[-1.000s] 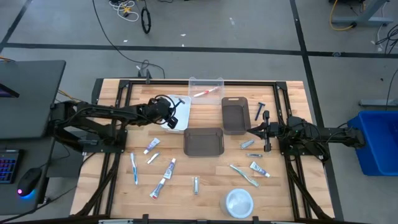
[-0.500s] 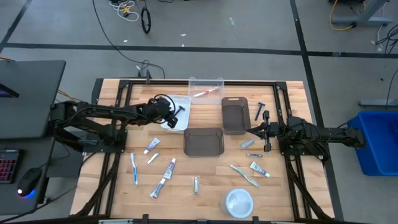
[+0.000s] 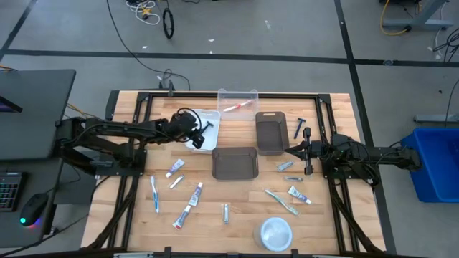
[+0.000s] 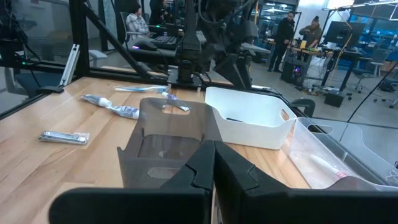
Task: Pick & Place Travel size toiletries
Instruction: Put the white toothpaste into the bottom black bin
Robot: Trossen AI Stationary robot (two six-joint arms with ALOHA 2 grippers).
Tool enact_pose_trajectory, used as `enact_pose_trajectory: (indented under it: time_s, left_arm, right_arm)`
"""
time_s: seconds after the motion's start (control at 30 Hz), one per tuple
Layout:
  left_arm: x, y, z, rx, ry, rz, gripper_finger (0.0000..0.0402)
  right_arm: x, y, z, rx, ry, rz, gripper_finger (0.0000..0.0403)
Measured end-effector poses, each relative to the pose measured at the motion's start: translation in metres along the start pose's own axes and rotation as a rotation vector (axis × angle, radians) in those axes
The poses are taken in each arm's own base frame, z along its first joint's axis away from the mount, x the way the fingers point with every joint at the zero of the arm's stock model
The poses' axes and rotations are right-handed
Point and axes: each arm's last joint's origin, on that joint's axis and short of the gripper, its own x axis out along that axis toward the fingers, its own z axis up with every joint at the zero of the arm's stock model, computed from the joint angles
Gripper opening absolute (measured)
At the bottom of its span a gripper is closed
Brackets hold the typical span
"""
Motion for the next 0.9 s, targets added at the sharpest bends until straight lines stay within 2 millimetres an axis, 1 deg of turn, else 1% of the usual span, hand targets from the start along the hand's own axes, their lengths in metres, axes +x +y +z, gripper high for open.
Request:
enact_pose_trajectory:
  time_s: [0.17,0.5,0.77,0.9]
  left_arm:
    - [-0.012,-0.004,0.003,0.003,0.006,-0.109,0.0146]
    - [-0.045,-0.006,0.002,0.062,-0.027,-0.169,0.0131]
    - [-0.058,-0.021,-0.017,0.159,0.064,-0.237,0.0126]
    - [-0.064,-0.029,-0.025,0.180,0.092,-0.272,0.0126]
  right_arm:
    - [0.000,0.000,0.000,0.000,0.000,0.000,0.0014]
    - [0.000,0.000,0.000,0.000,0.000,0.000,0.0014]
    - [0.000,0.000,0.000,0.000,0.000,0.000,0.0014]
    - [0.000,0.000,0.000,0.000,0.000,0.000,0.0013]
